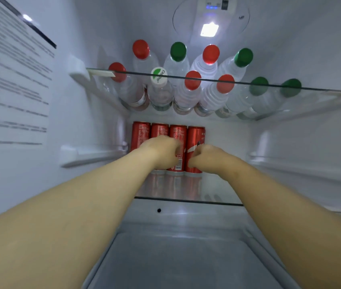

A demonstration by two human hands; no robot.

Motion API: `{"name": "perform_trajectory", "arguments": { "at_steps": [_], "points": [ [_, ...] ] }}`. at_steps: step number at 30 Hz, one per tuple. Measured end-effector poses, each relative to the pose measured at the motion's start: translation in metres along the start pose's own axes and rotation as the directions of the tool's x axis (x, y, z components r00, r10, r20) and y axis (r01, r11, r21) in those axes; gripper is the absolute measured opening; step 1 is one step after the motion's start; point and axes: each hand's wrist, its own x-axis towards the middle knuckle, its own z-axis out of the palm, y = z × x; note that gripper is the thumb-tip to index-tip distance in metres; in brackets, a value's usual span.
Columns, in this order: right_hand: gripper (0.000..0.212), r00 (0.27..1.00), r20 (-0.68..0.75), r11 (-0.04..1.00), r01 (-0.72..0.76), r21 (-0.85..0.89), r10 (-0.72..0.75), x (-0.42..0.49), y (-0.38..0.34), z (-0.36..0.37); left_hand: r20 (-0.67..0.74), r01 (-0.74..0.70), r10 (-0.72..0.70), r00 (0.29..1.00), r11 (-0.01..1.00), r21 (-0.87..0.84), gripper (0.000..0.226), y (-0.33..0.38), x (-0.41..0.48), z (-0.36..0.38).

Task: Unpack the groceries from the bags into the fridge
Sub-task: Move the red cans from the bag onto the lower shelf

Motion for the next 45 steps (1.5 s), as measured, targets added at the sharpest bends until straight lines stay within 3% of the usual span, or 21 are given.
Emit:
{"name": "perform_trajectory", "arguments": {
  "at_steps": [3, 10, 15, 21, 29, 45],
  "points": [
    [0.028, 0.998, -0.052, 0.999, 0.024, -0.036, -0.025, -0.018, -0.005, -0.002, -0.055, 0.055, -0.057, 0.997, 0.998, -0.04, 0.026, 0.01, -0.016, -0.005],
    [0.028, 0.969, -0.224, 0.968, 0.044, -0.247, -0.101, -0.063, -0.005, -0.008, -0.222, 0.018, -0.042, 0.974, 0.994, -0.109, 0.02, 0.02, -0.054, -0.008],
    [0.016, 0.962, -0.263, 0.997, 0.06, -0.058, -0.073, -0.095, -0.006, -0.005, -0.257, -0.026, 0.005, 0.966, 0.997, -0.075, 0.021, 0.028, -0.087, -0.013],
    [0.018, 0.953, -0.296, 0.997, 0.071, 0.018, -0.062, -0.144, -0.005, -0.001, -0.265, -0.028, 0.01, 0.964, 0.997, -0.066, 0.023, 0.039, -0.136, -0.019],
    [0.023, 0.965, -0.242, 0.993, 0.114, 0.038, -0.102, -0.228, -0.002, -0.002, -0.179, 0.042, -0.048, 0.983, 0.998, -0.042, 0.027, 0.079, -0.222, -0.023],
    [0.031, 0.976, 0.138, 0.983, 0.154, 0.098, -0.167, -0.427, 0.009, 0.03, -0.021, 0.334, -0.334, 0.942, 0.942, 0.03, 0.029, 0.16, -0.455, -0.035]
  ]
}}
